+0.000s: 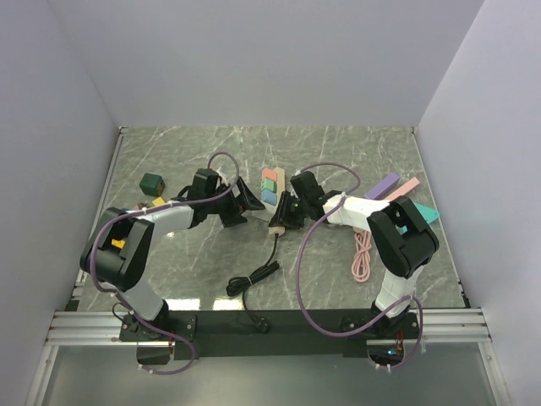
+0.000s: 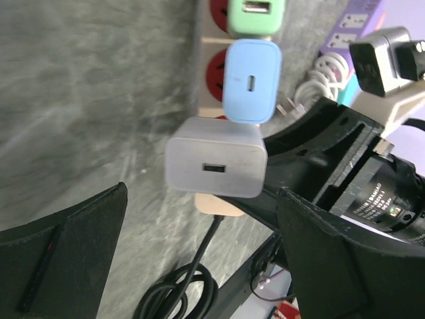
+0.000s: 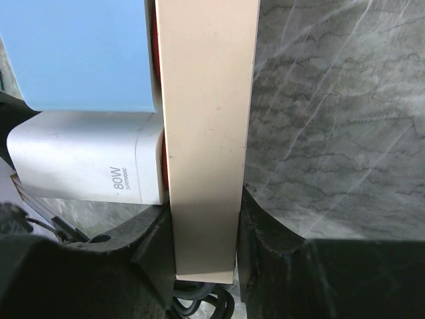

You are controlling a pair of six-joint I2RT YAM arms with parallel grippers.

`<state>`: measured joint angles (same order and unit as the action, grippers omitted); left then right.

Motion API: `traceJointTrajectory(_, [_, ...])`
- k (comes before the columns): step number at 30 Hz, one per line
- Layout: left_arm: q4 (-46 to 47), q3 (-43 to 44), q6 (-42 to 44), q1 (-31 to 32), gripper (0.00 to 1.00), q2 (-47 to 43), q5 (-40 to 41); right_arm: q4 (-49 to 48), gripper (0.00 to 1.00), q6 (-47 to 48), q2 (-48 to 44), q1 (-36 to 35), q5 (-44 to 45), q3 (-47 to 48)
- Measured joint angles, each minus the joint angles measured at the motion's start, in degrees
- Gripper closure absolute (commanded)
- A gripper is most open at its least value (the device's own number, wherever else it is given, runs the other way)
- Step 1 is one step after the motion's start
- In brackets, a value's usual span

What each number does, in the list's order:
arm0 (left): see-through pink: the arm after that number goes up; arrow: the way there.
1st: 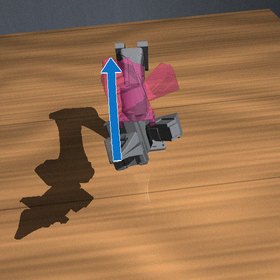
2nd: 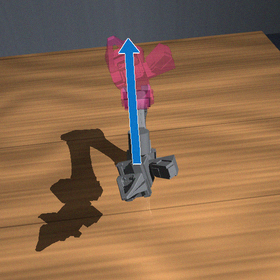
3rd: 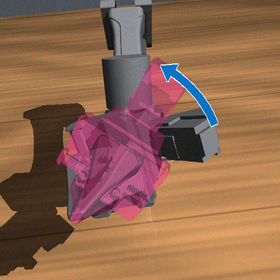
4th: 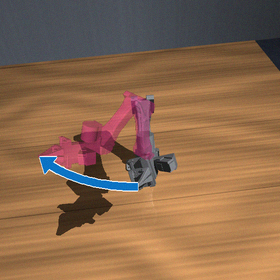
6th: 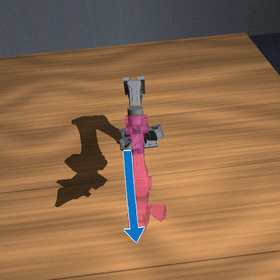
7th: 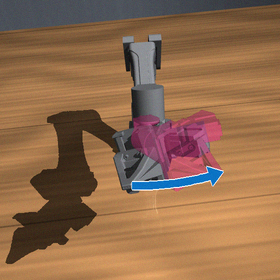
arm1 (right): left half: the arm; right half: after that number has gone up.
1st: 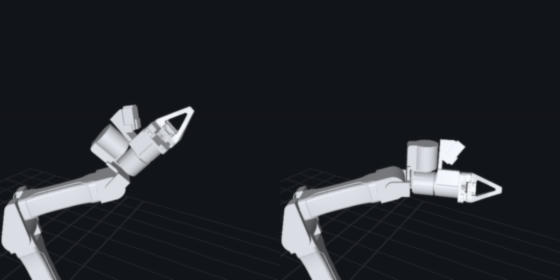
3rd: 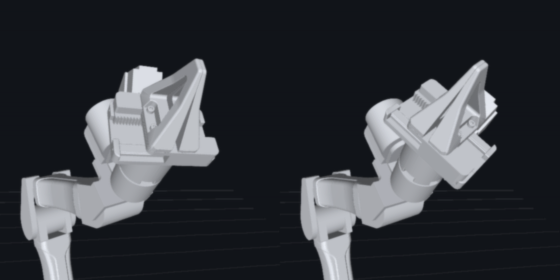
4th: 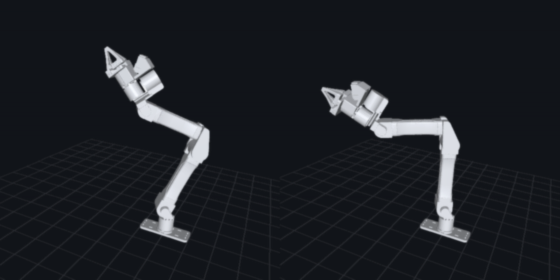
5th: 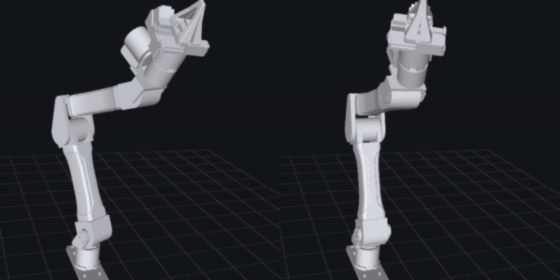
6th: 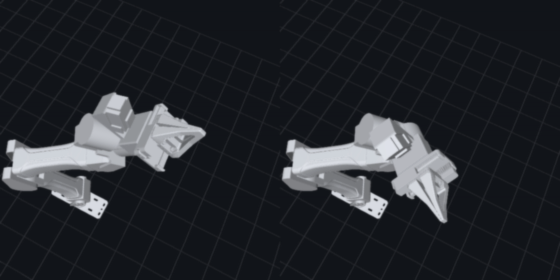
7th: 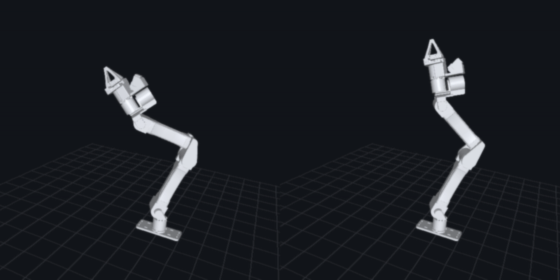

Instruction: Pull the plug off the socket

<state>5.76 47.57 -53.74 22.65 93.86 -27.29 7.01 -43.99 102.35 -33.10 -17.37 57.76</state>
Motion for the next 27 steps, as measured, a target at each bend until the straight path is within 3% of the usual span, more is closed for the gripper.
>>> traceJointTrajectory(11, [3.2,3.3,-0.6,2.9,0.01,6.0,-1.4,-0.2,1.00,0.2,0.0,0.0,-0.8,0.0])
traceJointTrajectory(13, [3.5,3.5,-0.6,3.1,0.06,7.1,-1.4,-0.2,1.00,0.2,0.0,0.0,-1.1,0.0])
traceJointTrajectory(19, [5.4,4.8,-0.5,3.6,0.41,9.5,-2.8,-0.2,1.00,0.9,0.2,0.1,-1.8,0.0])
traceJointTrajectory(22, [6.1,5.0,-0.5,3.7,0.67,9.5,-3.1,-0.2,1.00,1.1,0.3,0.2,-2.0,0.0])
traceJointTrajectory(23, [6.2,5.0,-0.5,3.7,0.86,9.5,-3.1,-0.3,1.00,1.2,0.4,0.3,-2.1,0.1])
traceJointTrajectory(24, [6.1,5.0,-0.5,3.7,0.96,9.5,-3.1,-0.3,1.00,1.2,0.5,0.3,-2.1,0.1])
traceJointTrajectory(27, [6.0,4.9,-0.5,3.7,1.00,9.5,-2.9,-0.4,1.00,1.2,0.7,0.3,-1.9,0.1])
